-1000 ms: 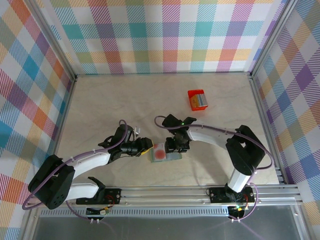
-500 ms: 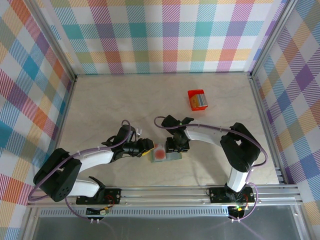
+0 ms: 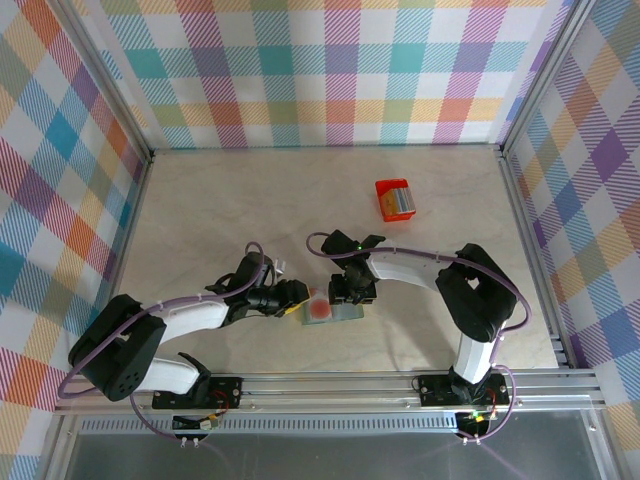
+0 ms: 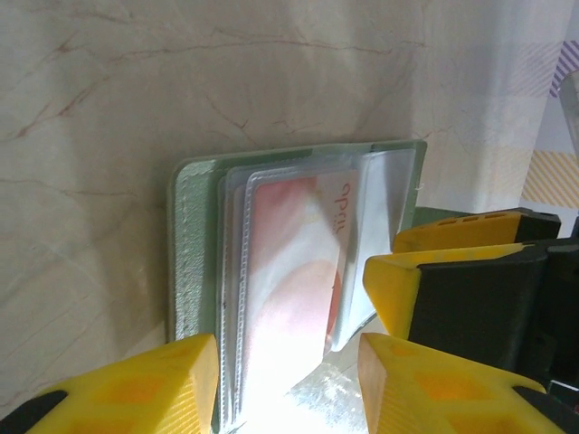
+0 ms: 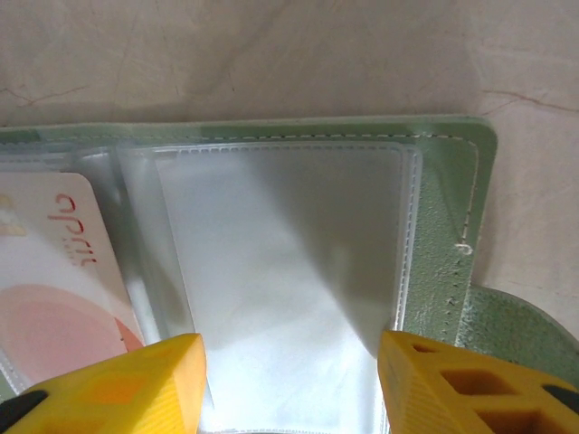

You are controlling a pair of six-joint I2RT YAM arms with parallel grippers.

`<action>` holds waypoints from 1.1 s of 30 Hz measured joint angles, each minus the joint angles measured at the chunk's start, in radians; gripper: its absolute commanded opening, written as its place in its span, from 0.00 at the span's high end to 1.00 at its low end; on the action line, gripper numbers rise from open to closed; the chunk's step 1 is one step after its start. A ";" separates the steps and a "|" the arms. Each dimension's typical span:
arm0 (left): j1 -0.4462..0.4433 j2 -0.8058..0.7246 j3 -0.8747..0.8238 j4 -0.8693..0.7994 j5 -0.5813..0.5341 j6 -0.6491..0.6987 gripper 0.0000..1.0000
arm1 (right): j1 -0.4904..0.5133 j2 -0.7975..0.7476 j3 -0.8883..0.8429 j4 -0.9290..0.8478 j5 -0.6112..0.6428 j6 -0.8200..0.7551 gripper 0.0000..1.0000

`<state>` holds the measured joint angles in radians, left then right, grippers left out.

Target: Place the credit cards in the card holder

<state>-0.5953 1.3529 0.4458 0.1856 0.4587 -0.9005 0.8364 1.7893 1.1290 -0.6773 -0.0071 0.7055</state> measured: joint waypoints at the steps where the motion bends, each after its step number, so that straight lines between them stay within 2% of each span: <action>1: 0.000 0.000 -0.003 0.000 0.000 0.000 0.55 | 0.000 0.000 0.000 0.001 0.000 0.003 0.47; 17: 0.000 0.034 -0.035 0.024 -0.008 0.000 0.55 | -0.016 -0.004 -0.018 0.040 -0.042 0.043 0.49; 33: 0.000 0.034 -0.045 0.046 -0.007 0.000 0.56 | -0.025 -0.013 -0.060 0.174 -0.159 0.074 0.54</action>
<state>-0.5953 1.3865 0.4004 0.2314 0.4519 -0.9009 0.8112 1.7763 1.0687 -0.5034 -0.1665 0.7795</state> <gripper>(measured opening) 0.445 0.463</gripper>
